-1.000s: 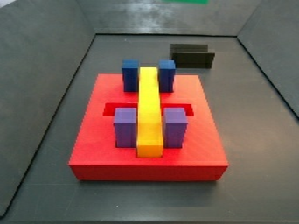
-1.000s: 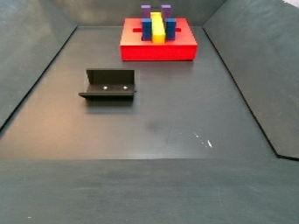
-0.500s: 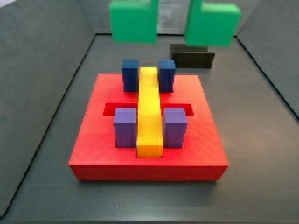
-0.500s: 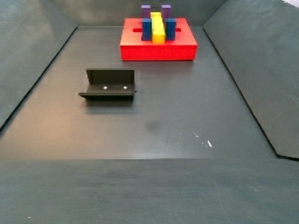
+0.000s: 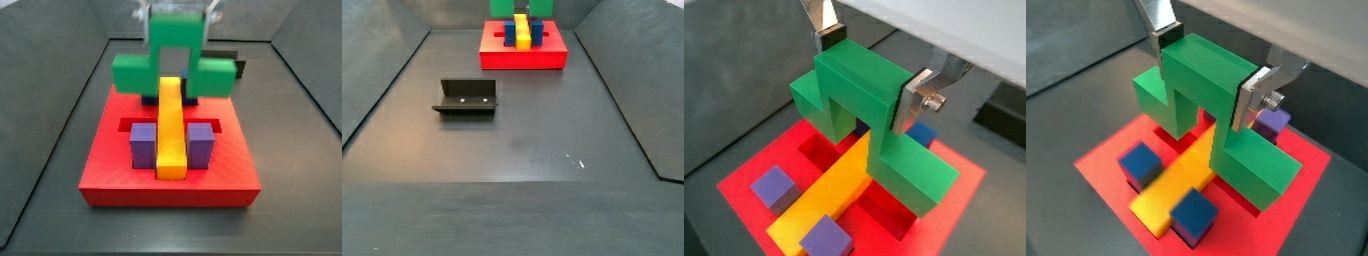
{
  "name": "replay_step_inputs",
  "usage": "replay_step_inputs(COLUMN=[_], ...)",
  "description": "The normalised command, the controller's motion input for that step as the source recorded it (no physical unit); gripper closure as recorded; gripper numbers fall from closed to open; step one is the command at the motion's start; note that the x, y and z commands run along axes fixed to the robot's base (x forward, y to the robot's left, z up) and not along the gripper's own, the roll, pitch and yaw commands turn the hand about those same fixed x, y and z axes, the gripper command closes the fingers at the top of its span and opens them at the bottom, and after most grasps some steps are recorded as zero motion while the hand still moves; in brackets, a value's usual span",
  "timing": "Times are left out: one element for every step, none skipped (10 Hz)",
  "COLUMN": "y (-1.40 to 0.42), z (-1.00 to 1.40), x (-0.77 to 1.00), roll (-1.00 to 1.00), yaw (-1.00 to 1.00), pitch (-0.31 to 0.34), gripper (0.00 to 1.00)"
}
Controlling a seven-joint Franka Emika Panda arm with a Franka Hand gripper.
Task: Pick up the green object. Move up. Place the green object on the fixture. Regrasp the green object. Move to above the board. Insert the green object.
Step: Insert the green object.
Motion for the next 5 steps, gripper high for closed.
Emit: replay_step_inputs(y=[-0.11,-0.16,-0.29,-0.23,-0.19], z=[-0.35,-0.18,-0.21,-0.28,-0.26], x=[0.0,0.1,0.16,0.0,0.0], roll=[0.0,0.0,0.0,0.15,0.13], yaw=[0.13,0.13,0.1,0.05,0.04], pitch=[-0.107,-0.07,-0.074,-0.057,-0.061], gripper=[1.0,1.0,1.0,1.0,1.0])
